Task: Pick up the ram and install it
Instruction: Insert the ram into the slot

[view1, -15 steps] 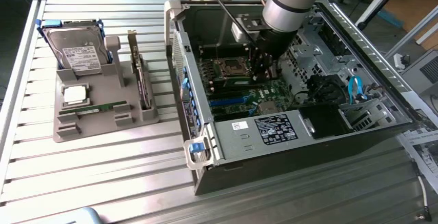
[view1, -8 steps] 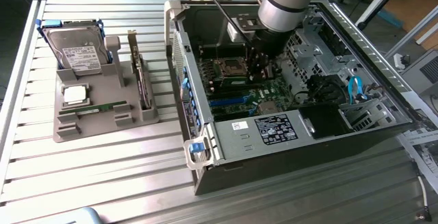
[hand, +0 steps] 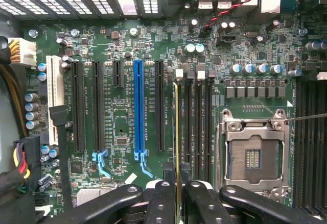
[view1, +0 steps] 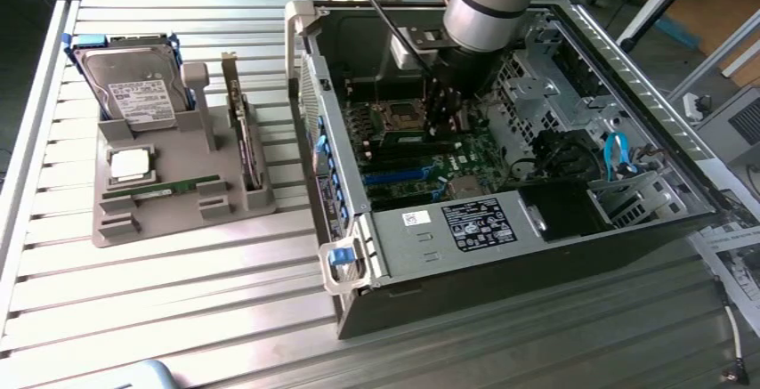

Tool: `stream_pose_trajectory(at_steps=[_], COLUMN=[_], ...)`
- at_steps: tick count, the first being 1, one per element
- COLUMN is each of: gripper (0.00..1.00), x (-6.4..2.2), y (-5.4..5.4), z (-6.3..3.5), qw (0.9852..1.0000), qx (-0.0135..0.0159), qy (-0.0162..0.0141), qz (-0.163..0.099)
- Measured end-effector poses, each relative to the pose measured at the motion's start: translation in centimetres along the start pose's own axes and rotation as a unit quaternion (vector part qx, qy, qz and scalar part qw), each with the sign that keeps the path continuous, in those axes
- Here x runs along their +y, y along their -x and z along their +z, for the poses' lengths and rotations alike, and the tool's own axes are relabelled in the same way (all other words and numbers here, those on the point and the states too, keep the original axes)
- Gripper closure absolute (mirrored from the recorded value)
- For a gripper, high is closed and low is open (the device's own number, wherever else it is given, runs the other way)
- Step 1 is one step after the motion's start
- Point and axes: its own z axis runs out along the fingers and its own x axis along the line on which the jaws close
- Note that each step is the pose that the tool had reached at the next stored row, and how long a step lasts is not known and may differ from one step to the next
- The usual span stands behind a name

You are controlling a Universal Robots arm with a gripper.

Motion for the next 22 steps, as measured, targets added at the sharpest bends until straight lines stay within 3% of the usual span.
stream_pose_trajectory(at_steps=[4, 7, 10, 11, 12, 17, 22], gripper=[0.86, 0.86, 0.86, 0.86, 0.86, 0.86, 0.86], x=[0.01, 0.01, 0.01, 0.01, 0.01, 0.12, 0.91], y=[0.03, 0.03, 0.03, 0.03, 0.04, 0.03, 0.03], z=[0.01, 0.05, 0.08, 0.09, 0.1, 0.09, 0.19], qw=[1.0, 0.9998, 0.9993, 0.999, 0.9989, 0.9988, 0.9988], qx=[0.0, -0.0002, -0.0004, -0.0005, -0.0006, -0.0004, -0.0005], qy=[-0.0011, -0.0218, -0.0373, -0.0437, -0.0474, -0.048, -0.0481], qz=[0.0, 0.0, 0.0, 0.0, 0.0, 0.0, 0.0])
